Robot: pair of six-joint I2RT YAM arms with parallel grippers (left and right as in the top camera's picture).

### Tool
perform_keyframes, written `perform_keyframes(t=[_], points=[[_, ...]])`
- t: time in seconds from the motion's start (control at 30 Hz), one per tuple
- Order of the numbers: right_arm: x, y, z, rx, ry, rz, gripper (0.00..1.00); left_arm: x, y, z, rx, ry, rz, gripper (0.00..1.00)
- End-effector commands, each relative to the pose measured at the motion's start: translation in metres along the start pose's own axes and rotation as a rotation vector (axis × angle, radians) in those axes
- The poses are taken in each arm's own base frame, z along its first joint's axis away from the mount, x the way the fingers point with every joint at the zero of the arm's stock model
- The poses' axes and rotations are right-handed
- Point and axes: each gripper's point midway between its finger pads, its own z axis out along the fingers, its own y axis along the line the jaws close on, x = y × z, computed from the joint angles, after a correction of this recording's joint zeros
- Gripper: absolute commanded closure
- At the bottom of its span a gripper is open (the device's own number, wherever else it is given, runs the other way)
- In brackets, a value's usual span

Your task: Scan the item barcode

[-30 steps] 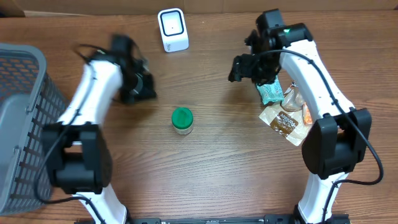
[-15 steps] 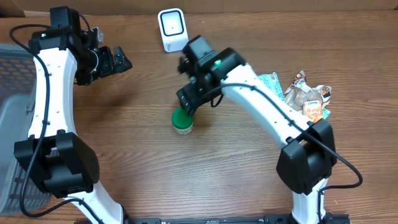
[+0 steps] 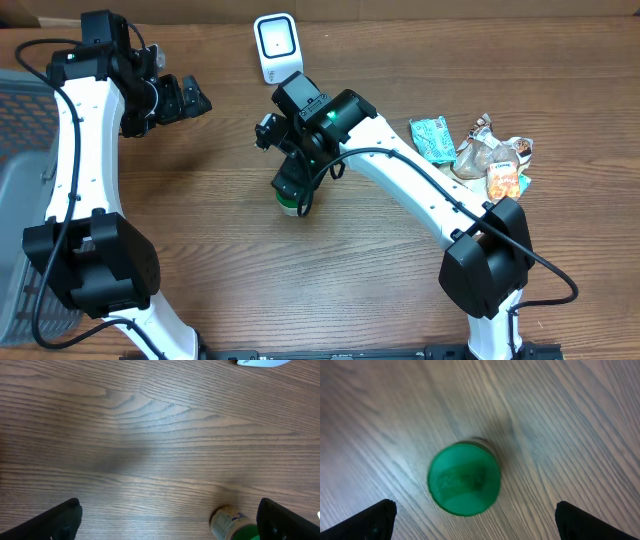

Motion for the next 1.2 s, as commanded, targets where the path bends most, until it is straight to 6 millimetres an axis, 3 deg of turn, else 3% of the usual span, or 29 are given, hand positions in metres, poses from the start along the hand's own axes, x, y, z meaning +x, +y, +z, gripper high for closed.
perform_keyframes(t=[0.0,0.4,0.73,1.17], points=[[-0.01,0.008,-0.015,-0.027,-0.062,-0.072,0.0,-0.005,0.004,-0.006,-0.011,-0.02,0.007,0.01],[-0.009,0.012,0.006,-0.047,-0.032,-0.077,0.0,-0.005,0.004,-0.006,-0.011,-0.02,0.007,0.0],[-0.014,0.023,0.009,-0.047,-0.034,-0.106,0.0,-0.005,0.004,-0.006,-0.011,-0.019,0.007,0.0],[-0.013,0.018,0.01,-0.019,-0.026,-0.089,0.0,-0.005,0.004,-0.006,-0.011,-0.02,0.007,0.01]])
